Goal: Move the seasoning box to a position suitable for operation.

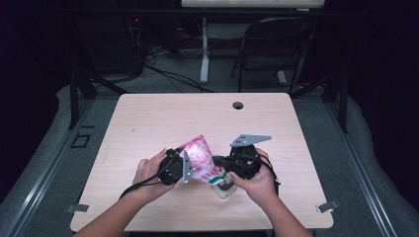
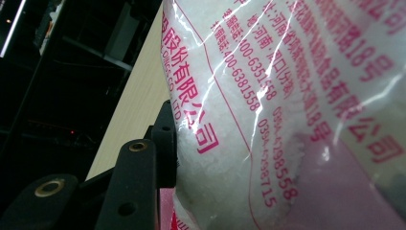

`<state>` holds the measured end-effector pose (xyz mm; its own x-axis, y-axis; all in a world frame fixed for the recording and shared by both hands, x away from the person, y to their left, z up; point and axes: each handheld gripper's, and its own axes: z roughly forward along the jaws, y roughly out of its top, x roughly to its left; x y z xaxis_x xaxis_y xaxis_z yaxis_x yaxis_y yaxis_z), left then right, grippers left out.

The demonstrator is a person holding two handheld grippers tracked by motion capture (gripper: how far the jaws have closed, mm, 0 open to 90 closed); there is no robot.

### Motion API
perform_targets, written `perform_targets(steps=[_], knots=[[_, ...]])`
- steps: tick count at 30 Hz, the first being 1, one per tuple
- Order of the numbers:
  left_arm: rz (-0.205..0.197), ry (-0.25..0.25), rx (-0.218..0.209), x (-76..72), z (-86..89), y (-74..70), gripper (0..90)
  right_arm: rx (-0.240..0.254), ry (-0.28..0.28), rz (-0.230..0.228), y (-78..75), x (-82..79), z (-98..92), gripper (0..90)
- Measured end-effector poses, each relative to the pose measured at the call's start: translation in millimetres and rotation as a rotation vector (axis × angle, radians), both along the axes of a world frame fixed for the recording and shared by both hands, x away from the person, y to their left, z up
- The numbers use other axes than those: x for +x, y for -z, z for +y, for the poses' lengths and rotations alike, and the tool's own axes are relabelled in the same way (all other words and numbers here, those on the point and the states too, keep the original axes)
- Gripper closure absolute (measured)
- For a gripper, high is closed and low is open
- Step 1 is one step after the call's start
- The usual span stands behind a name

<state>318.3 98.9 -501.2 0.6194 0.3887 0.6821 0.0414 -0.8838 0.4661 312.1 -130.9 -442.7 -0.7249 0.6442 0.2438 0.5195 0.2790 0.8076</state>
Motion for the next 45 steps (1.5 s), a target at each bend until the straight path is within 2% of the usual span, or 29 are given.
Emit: perform_targets(steps=[2, 18, 21, 30, 36, 45], knots=[[-0.017, 0.002, 0.018, 0.1, -1.5, -2.0, 59.0, 0.0, 0.0, -0.002, -0.6, 0.2, -1.7, 90.0], [-0.095, 0.011, 0.078, 3.5, -9.1, -6.3, 59.5, 0.011, 0.016, -0.019, -2.3, 1.2, -8.8, 90.0], [-0.107, 0.012, 0.08, 4.6, -9.9, -4.9, 59.6, 0.019, 0.02, -0.021, -0.9, 2.4, -9.3, 90.0], [-0.131, 0.008, 0.13, 6.9, -13.3, 1.5, 59.8, 0.008, 0.026, -0.005, 6.6, 7.1, -10.8, 90.0], [-0.145, 0.005, 0.145, 7.5, -15.6, 5.2, 60.0, 0.003, 0.03, 0.007, 10.0, 9.3, -12.3, 90.0], [-0.196, -0.006, 0.178, 5.0, -17.1, 7.6, 60.4, -0.006, 0.033, 0.005, 12.7, 10.8, -12.5, 90.0]])
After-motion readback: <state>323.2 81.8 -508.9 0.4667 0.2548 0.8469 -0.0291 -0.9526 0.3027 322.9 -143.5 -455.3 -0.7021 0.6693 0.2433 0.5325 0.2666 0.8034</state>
